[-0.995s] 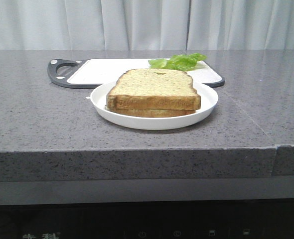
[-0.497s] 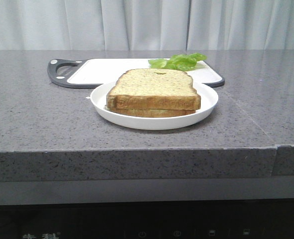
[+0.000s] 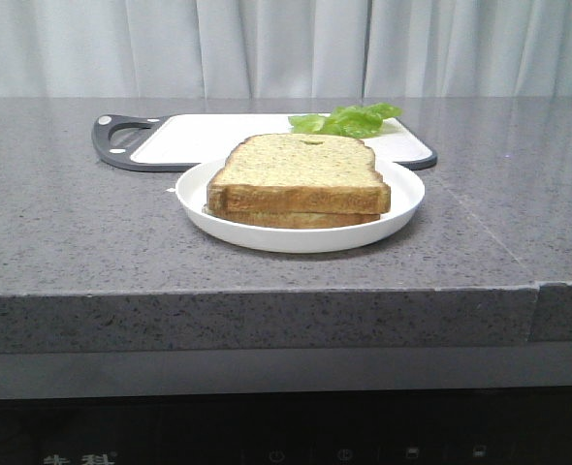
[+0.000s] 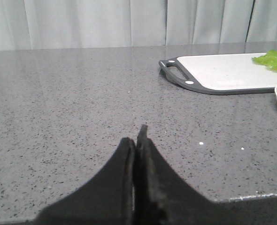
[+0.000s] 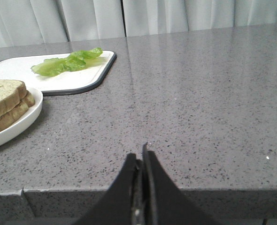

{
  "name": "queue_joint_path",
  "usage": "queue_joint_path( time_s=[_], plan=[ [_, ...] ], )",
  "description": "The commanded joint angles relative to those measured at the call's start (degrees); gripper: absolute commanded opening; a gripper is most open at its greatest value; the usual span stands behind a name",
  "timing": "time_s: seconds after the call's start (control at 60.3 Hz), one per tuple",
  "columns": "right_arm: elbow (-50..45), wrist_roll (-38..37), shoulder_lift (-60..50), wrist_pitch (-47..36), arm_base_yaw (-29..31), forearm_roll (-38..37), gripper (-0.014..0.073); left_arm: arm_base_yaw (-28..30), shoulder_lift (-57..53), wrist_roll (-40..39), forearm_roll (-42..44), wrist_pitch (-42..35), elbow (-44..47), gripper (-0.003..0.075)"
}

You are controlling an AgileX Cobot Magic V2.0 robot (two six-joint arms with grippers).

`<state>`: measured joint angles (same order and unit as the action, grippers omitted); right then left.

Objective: Left arm grabs bread, right arm adds lettuce

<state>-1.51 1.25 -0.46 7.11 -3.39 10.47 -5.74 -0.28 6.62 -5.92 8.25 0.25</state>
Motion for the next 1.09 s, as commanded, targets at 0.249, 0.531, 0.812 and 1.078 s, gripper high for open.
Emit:
queue_joint_path(
  time_s=[0.249,0.531,0.812,1.078],
  plan=[
    [12.9,0.2,1.3,5.6,0.4,-4.4,-0.0061,0.1,4.2,-0.4,-0.5,-0.7,-12.8,-0.0021],
    [27.4,0.2,17.2,8.2,0.4,-5.4,-0.0061,0.0,27.6,-0.4,-0.5,5.9,-29.9,-0.0020],
    [29.0,0.2,20.8,8.3,0.4,-5.4,-0.0060,0.0,32.3,-0.4,-0.5,5.3,-32.3,0.0025],
    [29.0,0.2,20.8,8.3,0.4,-5.4,0.0382,0.0,32.3,-0.4,-0.4,5.1,-32.2,0.0598]
  ],
)
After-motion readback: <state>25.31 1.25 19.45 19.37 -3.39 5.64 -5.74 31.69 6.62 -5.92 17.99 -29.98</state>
